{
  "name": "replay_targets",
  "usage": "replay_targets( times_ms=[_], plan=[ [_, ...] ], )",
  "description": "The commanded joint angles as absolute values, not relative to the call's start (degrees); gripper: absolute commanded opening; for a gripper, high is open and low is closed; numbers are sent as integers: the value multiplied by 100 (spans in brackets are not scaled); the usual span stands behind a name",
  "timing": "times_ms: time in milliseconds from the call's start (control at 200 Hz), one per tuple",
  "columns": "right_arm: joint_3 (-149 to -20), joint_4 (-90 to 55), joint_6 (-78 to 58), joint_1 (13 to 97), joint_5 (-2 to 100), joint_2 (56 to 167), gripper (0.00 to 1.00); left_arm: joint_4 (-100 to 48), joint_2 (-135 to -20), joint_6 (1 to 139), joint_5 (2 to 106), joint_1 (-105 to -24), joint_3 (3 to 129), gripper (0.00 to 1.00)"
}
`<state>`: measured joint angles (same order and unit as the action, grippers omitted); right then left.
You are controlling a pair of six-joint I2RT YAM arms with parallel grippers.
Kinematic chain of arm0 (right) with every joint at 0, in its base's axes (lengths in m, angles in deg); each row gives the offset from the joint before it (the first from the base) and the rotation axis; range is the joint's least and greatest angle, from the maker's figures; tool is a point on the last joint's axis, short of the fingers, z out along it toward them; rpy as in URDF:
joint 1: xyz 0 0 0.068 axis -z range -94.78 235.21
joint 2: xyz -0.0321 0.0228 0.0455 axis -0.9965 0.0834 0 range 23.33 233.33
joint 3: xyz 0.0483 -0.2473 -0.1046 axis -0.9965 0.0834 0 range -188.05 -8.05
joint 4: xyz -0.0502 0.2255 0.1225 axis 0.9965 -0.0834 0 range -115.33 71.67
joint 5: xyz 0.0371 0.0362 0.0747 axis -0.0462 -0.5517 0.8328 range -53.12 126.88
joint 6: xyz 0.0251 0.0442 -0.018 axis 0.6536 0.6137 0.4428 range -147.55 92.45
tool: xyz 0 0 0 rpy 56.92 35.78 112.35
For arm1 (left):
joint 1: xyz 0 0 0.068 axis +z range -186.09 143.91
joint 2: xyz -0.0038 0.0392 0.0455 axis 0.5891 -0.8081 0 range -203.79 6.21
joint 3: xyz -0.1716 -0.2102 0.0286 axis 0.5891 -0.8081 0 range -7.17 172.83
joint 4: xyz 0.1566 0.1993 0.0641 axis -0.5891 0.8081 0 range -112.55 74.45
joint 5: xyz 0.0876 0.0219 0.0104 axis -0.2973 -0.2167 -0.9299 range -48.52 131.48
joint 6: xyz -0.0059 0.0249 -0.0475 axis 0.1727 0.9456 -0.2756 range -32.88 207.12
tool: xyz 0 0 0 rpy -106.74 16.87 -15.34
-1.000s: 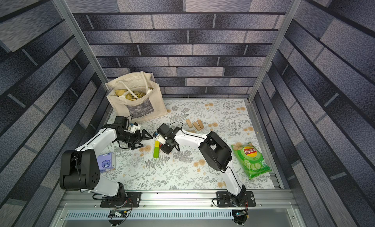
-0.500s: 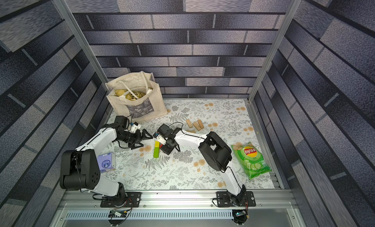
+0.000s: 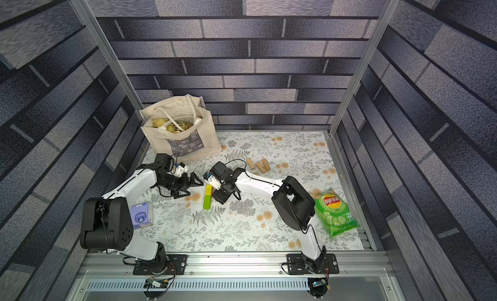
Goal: Assemble the letter k with building blocks
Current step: Assemble the building block at the center of the board, then pick up the building block from the center of the board.
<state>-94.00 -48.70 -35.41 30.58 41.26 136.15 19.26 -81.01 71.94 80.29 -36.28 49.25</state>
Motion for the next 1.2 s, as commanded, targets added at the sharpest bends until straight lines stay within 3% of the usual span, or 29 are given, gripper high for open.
replay_targets(
  times_ms=[0, 155, 341, 416, 576, 691, 962, 1192],
  plan=[
    [-9271, -4918, -3455, 3017, 4188, 12919, 63, 2051, -7938, 7229, 7561, -3873, 5118, 100],
    [-9024, -4915, -3246, 3026, 4259, 12217, 68, 1999, -7764, 7173, 7162, -4499, 5346, 100],
    [-8549, -5227, -2879, 3058, 3729, 11651, 85, 1579, -7401, 7183, 6713, -5259, 5468, 100],
    [-8038, -5142, -2668, 3168, 3432, 11301, 100, 1312, -7195, 7169, 6636, -5455, 5373, 100],
    [-7097, -5173, -2362, 3863, 3307, 10506, 100, 1166, -6940, 7269, 6728, -5762, 5376, 100],
    [-7087, -5504, -3063, 4299, 3347, 10361, 100, 1354, -6958, 7493, 7053, -5824, 5643, 100],
    [-7917, -5764, -4478, 4640, 3748, 11658, 100, 2467, -7694, 8527, 7826, -5737, 6351, 100],
    [-8403, -5778, -4784, 4784, 3455, 12558, 89, 2502, -8360, 9017, 8355, -5168, 6700, 100]
  ],
)
